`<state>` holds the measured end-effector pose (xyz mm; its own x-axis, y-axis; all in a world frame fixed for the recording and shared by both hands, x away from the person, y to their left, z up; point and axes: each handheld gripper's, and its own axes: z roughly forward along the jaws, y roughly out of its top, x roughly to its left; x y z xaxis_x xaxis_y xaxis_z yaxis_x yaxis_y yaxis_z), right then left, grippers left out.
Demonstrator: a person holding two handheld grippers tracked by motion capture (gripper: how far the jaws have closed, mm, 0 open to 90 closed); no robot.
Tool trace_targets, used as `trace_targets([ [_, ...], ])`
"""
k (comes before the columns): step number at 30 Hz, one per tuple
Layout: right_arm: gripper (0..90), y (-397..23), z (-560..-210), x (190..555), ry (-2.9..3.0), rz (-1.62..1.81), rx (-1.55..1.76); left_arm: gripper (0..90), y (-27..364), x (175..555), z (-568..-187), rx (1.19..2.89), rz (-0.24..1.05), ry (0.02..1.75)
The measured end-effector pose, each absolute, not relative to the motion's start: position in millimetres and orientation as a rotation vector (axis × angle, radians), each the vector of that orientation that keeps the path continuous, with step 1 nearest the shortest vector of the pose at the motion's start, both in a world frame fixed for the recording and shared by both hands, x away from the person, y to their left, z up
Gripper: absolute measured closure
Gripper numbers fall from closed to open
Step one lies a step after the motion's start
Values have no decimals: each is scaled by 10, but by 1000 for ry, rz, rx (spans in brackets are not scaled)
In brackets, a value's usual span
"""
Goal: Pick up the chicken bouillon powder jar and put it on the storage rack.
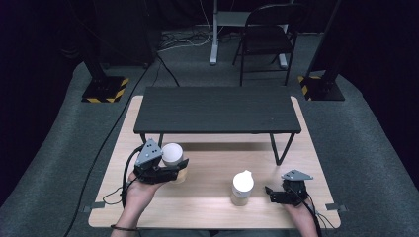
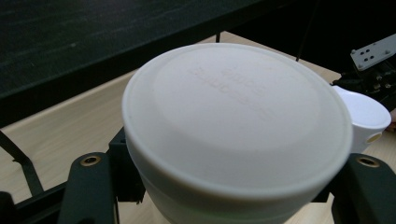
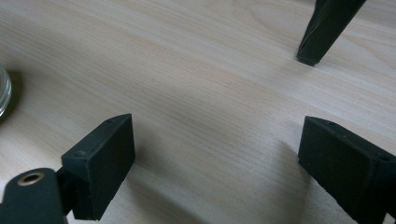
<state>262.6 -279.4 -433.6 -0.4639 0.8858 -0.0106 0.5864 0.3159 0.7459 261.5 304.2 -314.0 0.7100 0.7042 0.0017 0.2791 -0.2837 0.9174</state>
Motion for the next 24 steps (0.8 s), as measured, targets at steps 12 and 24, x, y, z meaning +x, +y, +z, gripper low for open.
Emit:
trace_targets([
  [12,100,-2793,-4337,2625,2167,962,1304,340,3068,2662,-2860,1844,519,748],
  [24,100,-2795,-4336,2626,2168,963,1304,339,2982,2729,-2582,1854,546,715],
])
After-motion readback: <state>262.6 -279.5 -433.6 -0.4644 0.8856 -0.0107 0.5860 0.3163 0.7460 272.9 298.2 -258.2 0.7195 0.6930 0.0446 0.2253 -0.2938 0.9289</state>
